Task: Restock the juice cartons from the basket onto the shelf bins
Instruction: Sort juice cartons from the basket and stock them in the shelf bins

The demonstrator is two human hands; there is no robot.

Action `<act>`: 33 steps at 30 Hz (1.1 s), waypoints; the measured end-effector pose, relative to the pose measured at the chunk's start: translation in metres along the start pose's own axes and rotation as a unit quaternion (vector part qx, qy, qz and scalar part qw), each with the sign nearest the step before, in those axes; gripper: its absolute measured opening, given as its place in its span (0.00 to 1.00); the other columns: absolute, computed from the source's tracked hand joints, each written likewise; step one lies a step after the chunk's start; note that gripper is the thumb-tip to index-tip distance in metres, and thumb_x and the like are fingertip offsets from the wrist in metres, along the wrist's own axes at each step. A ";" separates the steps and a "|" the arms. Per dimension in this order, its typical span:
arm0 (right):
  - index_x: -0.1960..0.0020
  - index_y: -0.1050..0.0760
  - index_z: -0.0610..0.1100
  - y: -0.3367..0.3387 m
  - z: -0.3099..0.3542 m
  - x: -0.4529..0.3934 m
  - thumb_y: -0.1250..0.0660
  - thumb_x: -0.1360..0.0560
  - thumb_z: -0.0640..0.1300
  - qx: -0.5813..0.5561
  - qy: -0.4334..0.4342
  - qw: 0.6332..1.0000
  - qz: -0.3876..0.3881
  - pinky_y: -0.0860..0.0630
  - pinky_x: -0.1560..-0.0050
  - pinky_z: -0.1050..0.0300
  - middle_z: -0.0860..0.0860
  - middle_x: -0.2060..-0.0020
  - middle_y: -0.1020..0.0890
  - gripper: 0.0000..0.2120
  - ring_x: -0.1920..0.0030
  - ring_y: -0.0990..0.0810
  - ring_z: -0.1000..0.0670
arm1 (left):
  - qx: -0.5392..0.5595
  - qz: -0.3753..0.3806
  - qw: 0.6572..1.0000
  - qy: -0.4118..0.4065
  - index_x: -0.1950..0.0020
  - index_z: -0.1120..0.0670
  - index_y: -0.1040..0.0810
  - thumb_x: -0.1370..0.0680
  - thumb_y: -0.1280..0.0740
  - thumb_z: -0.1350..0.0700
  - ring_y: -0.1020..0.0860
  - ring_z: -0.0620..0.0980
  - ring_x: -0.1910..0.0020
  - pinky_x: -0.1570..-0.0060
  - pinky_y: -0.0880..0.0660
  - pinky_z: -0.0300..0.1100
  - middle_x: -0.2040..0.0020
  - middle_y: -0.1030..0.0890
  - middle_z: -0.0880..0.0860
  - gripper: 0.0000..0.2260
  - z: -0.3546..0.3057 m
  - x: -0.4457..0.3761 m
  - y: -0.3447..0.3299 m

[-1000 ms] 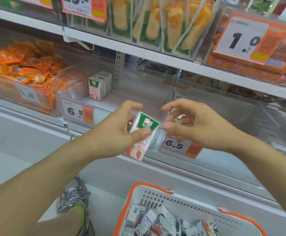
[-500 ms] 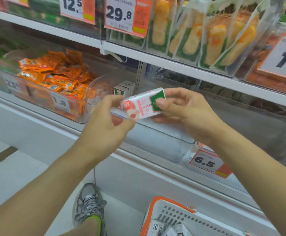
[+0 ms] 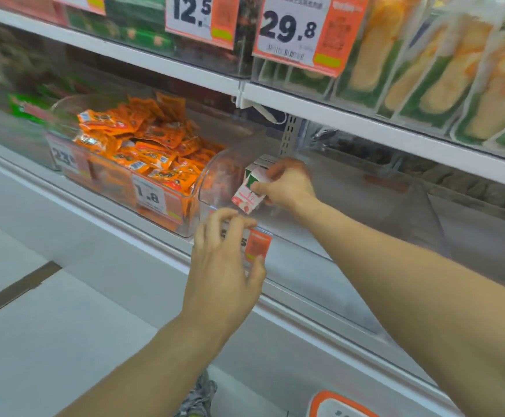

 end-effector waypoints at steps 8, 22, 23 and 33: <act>0.53 0.21 0.45 -0.001 -0.003 0.002 0.18 0.36 0.42 0.055 0.037 0.998 0.011 0.17 0.52 0.49 0.50 0.56 0.20 0.16 0.55 0.17 0.47 | 0.024 0.019 0.999 0.024 0.36 0.46 0.27 0.29 0.30 0.60 0.42 0.40 0.39 0.38 0.35 0.41 0.38 0.36 0.43 0.22 -0.003 0.000 0.001; 0.41 0.26 0.42 0.004 0.015 0.024 0.24 0.29 0.43 0.189 0.122 0.974 0.029 0.28 0.56 0.58 0.48 0.55 0.21 0.19 0.55 0.24 0.50 | 0.011 0.007 1.000 0.028 0.38 0.48 0.25 0.29 0.32 0.61 0.41 0.42 0.41 0.37 0.35 0.44 0.38 0.35 0.46 0.20 -0.003 0.002 0.000; 0.43 0.24 0.42 0.016 0.016 0.032 0.26 0.28 0.44 0.178 0.116 0.977 0.014 0.27 0.57 0.58 0.48 0.56 0.20 0.16 0.55 0.23 0.50 | 0.015 -0.006 0.999 0.028 0.38 0.48 0.25 0.29 0.33 0.59 0.40 0.43 0.41 0.37 0.34 0.45 0.39 0.34 0.46 0.19 -0.005 0.003 0.001; 0.61 0.20 0.47 0.154 -0.061 0.241 0.25 0.29 0.41 -0.053 0.001 0.998 0.042 0.30 0.71 0.66 0.55 0.72 0.21 0.06 0.74 0.25 0.55 | 0.053 0.252 0.965 -0.055 0.43 0.50 0.23 0.25 0.33 0.60 0.25 0.44 0.54 0.53 0.29 0.36 0.51 0.25 0.48 0.12 -0.062 0.059 -0.049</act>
Point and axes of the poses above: each hand's wrist, its own x-axis away from the middle knuckle, its own y-axis out of the back of the hand, z = x × y, the point moved 6 cm from there along -x, towards the middle knuckle
